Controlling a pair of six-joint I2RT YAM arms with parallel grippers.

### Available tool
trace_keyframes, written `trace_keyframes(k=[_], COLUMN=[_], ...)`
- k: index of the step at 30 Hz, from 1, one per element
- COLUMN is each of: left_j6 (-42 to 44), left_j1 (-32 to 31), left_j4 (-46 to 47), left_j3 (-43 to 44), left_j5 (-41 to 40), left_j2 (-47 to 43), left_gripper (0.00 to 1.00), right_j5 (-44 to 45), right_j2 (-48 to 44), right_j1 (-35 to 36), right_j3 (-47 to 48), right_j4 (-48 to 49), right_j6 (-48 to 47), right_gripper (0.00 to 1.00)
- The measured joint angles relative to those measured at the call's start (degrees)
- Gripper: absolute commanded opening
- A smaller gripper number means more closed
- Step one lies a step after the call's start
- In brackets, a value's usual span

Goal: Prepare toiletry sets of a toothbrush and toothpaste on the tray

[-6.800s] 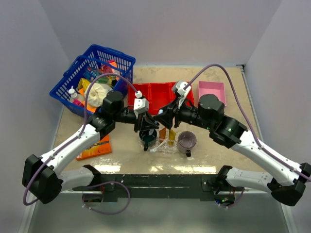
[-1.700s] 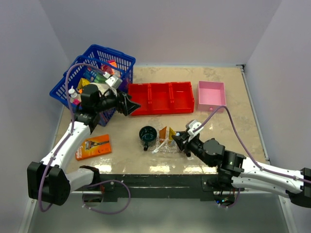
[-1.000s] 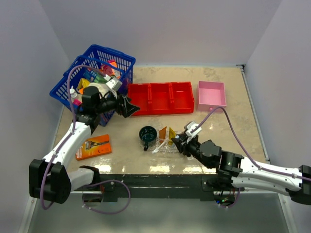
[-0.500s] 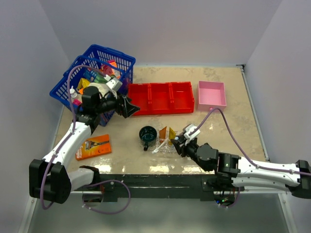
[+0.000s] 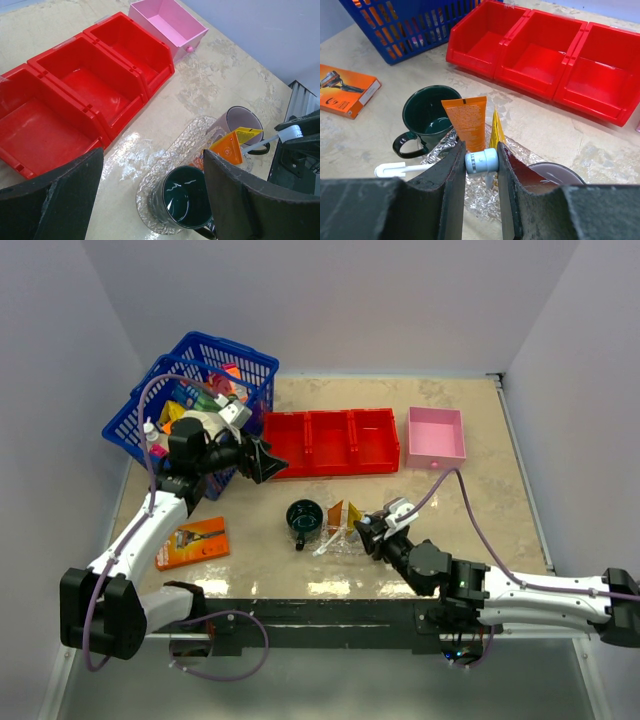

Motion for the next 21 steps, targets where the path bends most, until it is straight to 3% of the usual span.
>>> trace_keyframes(k=[14,21], left_j6=[0.00,0.00], left_j1=[0.00,0.00], left_j4=[0.37,0.39], left_j3=[-0.02,-0.02], left_j5=[0.37,0.61], left_j2=[0.00,0.00], left_gripper=[0.84,0.85], right_j5=[0.76,1.18], right_j2=[-1.25,-2.49], right_j1=[0.22,0.55], right_j3=[-1.49,-1.49], right_j4=[0.76,-1.51], right_j6=[1.79,3.17], right_gripper=[0.43,0.48])
